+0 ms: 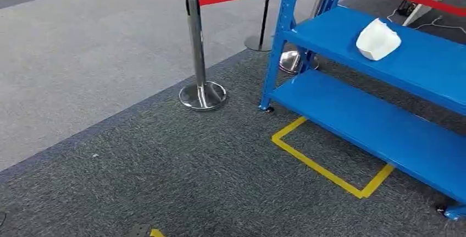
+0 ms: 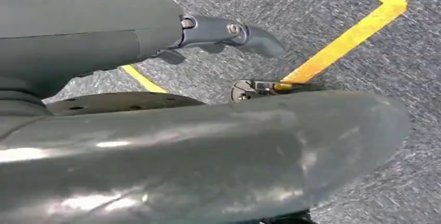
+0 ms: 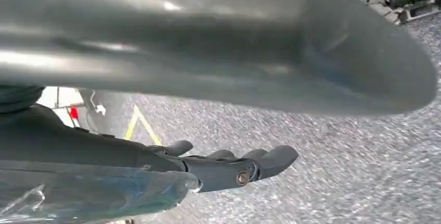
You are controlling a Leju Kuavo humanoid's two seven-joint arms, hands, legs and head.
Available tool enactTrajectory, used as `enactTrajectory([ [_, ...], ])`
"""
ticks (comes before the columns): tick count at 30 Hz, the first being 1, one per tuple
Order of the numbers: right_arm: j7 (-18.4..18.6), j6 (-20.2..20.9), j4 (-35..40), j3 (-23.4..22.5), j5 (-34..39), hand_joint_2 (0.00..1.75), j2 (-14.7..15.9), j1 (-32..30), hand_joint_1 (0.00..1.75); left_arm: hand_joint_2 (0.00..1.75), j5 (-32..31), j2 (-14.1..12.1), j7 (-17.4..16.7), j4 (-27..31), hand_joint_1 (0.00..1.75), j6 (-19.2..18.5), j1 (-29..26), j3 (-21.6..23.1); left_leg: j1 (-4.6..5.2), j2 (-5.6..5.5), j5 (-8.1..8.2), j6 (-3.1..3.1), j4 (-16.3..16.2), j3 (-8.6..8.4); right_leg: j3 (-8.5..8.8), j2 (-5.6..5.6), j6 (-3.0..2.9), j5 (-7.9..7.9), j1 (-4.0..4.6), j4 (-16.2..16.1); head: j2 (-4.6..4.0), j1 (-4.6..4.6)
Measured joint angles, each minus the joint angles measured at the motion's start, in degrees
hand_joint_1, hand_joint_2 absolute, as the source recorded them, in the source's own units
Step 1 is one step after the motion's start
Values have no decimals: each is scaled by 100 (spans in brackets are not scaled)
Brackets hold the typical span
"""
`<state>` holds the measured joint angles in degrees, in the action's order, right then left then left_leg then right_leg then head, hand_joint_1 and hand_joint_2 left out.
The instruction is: Take the parts from the cabinet and place them on the table.
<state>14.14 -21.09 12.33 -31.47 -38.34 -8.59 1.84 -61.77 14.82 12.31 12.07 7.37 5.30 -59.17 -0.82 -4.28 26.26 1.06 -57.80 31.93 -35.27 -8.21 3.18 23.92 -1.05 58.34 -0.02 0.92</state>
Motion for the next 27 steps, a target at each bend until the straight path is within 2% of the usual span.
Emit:
enactTrajectory([
  [1, 0, 2, 0, -9, 0, 0, 0, -9, 0, 0, 0, 2, 20, 0, 0, -2, 9, 0, -33, 99, -38, -60, 37, -2, 1, 35, 20, 10, -2, 28, 0, -13],
  [2, -7, 2, 0, -20, -2, 0, 0, -12, 0, 0, 2, 2, 33, 0, 0, -2, 17, 0, -19, 159, -39, -95, 40, -5, -57, 430, 19, 110, 28, 164, 0, 32],
  [3, -11, 2, 0, -24, -4, 0, 0, 4, 0, 0, 2, 2, 41, 0, 0, -2, 7, 0, -4, 238, -28, -133, 40, -6, -211, 643, 29, 338, 32, 494, 2, 79],
  [4, -28, 0, 0, -26, -24, 0, 0, 27, 0, 0, 2, 0, 44, 0, 0, 0, -10, 0, 16, 327, -24, -143, 40, -6, -427, 724, 39, 587, 31, 941, 0, 79],
  [5, -31, -7, 0, -28, -37, 0, 0, 38, 0, 0, 2, 0, 44, 0, 0, 2, -26, 0, 31, 419, -19, -150, 40, -4, -640, 755, 44, 791, 31, 1392, 0, 74],
  [6, -33, -28, 0, -35, -59, 0, 0, 40, 0, 0, 2, -2, 41, 0, 0, 2, -32, -2, 43, 511, -13, -159, 39, -2, -799, 767, 51, 919, 31, 1749, 0, 76],
  [7, -26, -61, 0, -42, -85, 0, 0, 23, 0, 0, 2, 0, 41, 0, 0, 2, -30, -2, 50, 583, -9, -159, 39, -7, -818, 768, 53, 891, 33, 1826, 0, 74],
  [8, -15, -85, 0, -57, -98, 0, 0, 6, 0, 0, 2, 0, 41, 0, 0, 4, -24, -2, 54, 640, -3, -158, 38, -14, -701, 772, 49, 754, 34, 1655, 0, 76],
  [9, 2, -98, 0, -72, -98, 0, 0, -7, 0, 0, 2, 0, 44, 0, 0, 4, -20, -2, 54, 695, 5, -150, 38, -29, -455, 798, 38, 533, 34, 1227, 0, 79],
  [10, 9, -103, 0, -79, -103, 0, 0, -8, 0, 0, 2, 0, 42, 0, 0, 4, -20, -2, 53, 755, 20, -134, 38, -53, -129, 876, 23, 302, 37, 662, 0, 79],
  [11, 9, -105, 0, -81, -105, 0, 0, 5, 0, 0, 2, 0, 44, 0, 0, 4, -20, -2, 66, 802, 39, -105, 35, -82, 157, 1134, 4, 173, 51, 188, 0, 83],
  [12, 11, -103, 0, -81, -109, 0, 0, 27, 0, 0, 2, 0, 41, 0, 0, 4, -21, -2, 111, 841, 65, -67, 24, -94, 179, 1215, -36, 205, 70, 105, 0, 72],
  [13, 18, -109, 0, -81, -125, 0, 0, 33, 0, 0, 0, 0, 41, 0, 0, 4, -18, -2, 110, 861, 55, -39, 25, -107, 183, 1114, -76, 180, 72, 96, 0, 44],
  [15, 15, -111, 0, -83, -138, 0, 2, 11, 0, 0, -11, 9, 37, 0, 0, 2, -7, -2, 85, 943, 33, 22, 60, -119, 135, 1029, -134, 177, 106, 108, 0, 44],
  [16, 4, -127, 2, -85, -142, 0, 4, 18, 0, 0, -15, 11, 37, 0, 0, 4, -2, 0, 76, 967, 58, 71, 60, -137, 165, 967, -185, 145, 84, 57, 0, 55],
  [17, 0, -129, 2, -87, -144, 0, 4, 16, 0, 0, -18, 9, 37, 0, 0, 2, 6, 0, 57, 748, 121, 112, 8, -129, 183, 913, -219, 117, 55, 35, 0, 35],
  [18, -2, -131, 2, -87, -151, 0, 4, 26, 0, 0, -22, 15, 37, 0, 0, 2, 6, 0, 52, 598, 297, 124, -222, -17, 174, 864, -244, 105, 46, 34, 0, 15],
  [19, -7, -133, 2, -87, -155, 0, 2, 38, 0, 0, -24, 15, 37, 0, 0, 2, 3, 0, 50, 537, 476, 135, -543, 136, 164, 821, -257, 100, 43, 34, 0, 11],
  [20, -18, -136, 2, -87, -157, 0, -2, 46, 0, 0, -24, 11, 33, 0, 0, 2, -7, 0, 48, 483, 763, 149, -1187, 455, 152, 742, -270, 95, 43, 34, 0, 0],
  [21, -17, -144, 2, -87, -160, 0, -2, 40, 0, 0, -24, 9, 30, 0, 0, 2, -17, -2, 49, 469, 911, 156, -1633, 695, 144, 678, -272, 93, 43, 34, 0, 0],
  [22, -15, -155, 2, -90, -162, 0, -2, 28, 0, 0, -24, 4, 28, 0, 0, 2, -24, -2, 47, 467, 927, 154, -1849, 827, 142, 616, -270, 92, 42, 34, 0, 4],
  [23, -4, -168, 2, -94, -171, 0, 0, 18, 0, 0, -33, 2, 22, 0, 0, 2, -26, -2, 44, 467, 805, 153, -1796, 828, 144, 552, -267, 90, 38, 34, 0, 2],
  [24, 11, -175, 0, -101, -186, 0, 0, 15, 0, 0, -42, 0, 22, 0, 0, 4, -22, -2, 35, 462, 549, 152, -1498, 707, 145, 469, -256, 83, 32, 35, 0, 2],
  [25, 22, -175, 0, -105, -195, 0, -2, 18, 0, 0, -48, -4, 22, 0, 0, 7, -19, -2, 24, 430, 259, 150, -1009, 471, 146, 391, -235, 73, 17, 35, 0, 6],
  [26, 31, -175, 2, -105, -203, 0, -2, 22, 0, 0, -50, -9, 22, 0, 0, 9, -16, -2, 6, 331, 25, 158, -489, 205, 146, 316, -211, 63, 3, 38, 0, 2],
  [27, 35, -173, 2, -105, -205, 0, 0, 27, 0, 0, -55, -7, 22, 0, 0, 11, -15, -2, -43, 38, -52, 181, -93, -1, 130, 251, -163, 53, 6, 42, 0, -13],
])
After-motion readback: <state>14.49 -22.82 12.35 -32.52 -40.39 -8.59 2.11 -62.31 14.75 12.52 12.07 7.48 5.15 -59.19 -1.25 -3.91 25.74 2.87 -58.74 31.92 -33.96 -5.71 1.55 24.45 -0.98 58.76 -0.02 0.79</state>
